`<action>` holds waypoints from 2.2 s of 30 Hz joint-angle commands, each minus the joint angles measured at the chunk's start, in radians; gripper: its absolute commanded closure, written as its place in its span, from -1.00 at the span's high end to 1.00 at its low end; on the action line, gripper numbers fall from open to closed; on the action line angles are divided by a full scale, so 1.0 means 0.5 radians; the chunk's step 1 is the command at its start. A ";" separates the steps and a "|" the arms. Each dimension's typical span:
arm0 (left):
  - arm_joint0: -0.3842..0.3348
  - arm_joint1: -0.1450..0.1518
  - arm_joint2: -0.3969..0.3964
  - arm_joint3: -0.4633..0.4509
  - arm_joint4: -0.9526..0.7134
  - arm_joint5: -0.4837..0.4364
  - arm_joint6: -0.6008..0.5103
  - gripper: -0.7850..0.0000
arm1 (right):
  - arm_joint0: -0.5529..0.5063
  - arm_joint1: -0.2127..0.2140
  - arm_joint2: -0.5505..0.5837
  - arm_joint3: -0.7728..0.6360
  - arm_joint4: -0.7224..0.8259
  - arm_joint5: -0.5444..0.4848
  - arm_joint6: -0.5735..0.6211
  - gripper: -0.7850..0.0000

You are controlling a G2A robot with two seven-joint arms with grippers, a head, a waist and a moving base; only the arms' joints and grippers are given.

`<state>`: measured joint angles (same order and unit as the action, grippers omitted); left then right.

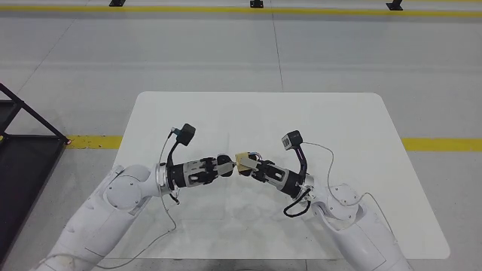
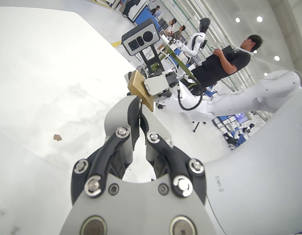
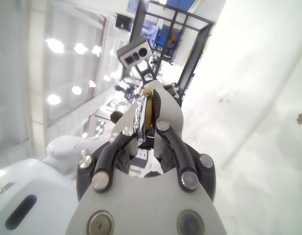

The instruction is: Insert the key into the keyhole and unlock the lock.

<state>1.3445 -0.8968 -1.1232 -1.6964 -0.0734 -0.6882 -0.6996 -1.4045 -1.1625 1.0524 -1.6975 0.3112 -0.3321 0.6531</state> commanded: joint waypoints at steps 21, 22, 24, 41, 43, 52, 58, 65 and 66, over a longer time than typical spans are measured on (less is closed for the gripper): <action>0.123 -0.016 -0.091 -0.141 0.573 -0.096 0.365 -1.00 | 0.000 0.000 0.000 0.000 0.000 0.000 0.000 -1.00; 0.125 -0.017 -0.099 -0.143 0.606 -0.099 0.381 -1.00 | 0.000 0.000 0.000 0.000 0.000 0.000 0.000 -1.00; 0.130 -0.018 -0.106 -0.151 0.653 -0.114 0.404 -1.00 | 0.000 0.000 0.000 0.000 0.000 0.000 0.000 -1.00; 0.203 -0.035 -0.146 -0.260 1.121 -0.093 0.642 -1.00 | 0.000 0.000 0.000 0.000 0.000 0.000 0.000 -1.00; 0.216 -0.037 -0.149 -0.275 1.175 -0.094 0.677 -1.00 | 0.000 0.000 0.000 0.000 0.000 0.000 0.000 -1.00; 0.267 -0.044 -0.183 -0.332 1.461 -0.058 0.824 -1.00 | 0.000 0.000 0.000 0.000 0.000 0.000 0.000 -1.00; 0.301 -0.050 -0.189 -0.364 1.621 -0.041 0.919 -1.00 | 0.000 0.000 0.000 0.000 0.000 0.000 0.000 -1.00; 0.337 -0.056 -0.198 -0.406 1.868 -0.013 1.049 -1.00 | 0.000 0.000 0.000 0.000 0.000 0.000 0.000 -1.00; 0.345 -0.057 -0.197 -0.408 1.894 -0.011 1.070 -1.00 | 0.000 0.000 0.000 0.000 0.000 0.000 0.000 -1.00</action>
<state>1.5135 -0.9250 -1.2220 -1.8996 0.8585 -0.6948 -0.1746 -1.4045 -1.1625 1.0524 -1.6975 0.3112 -0.3321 0.6531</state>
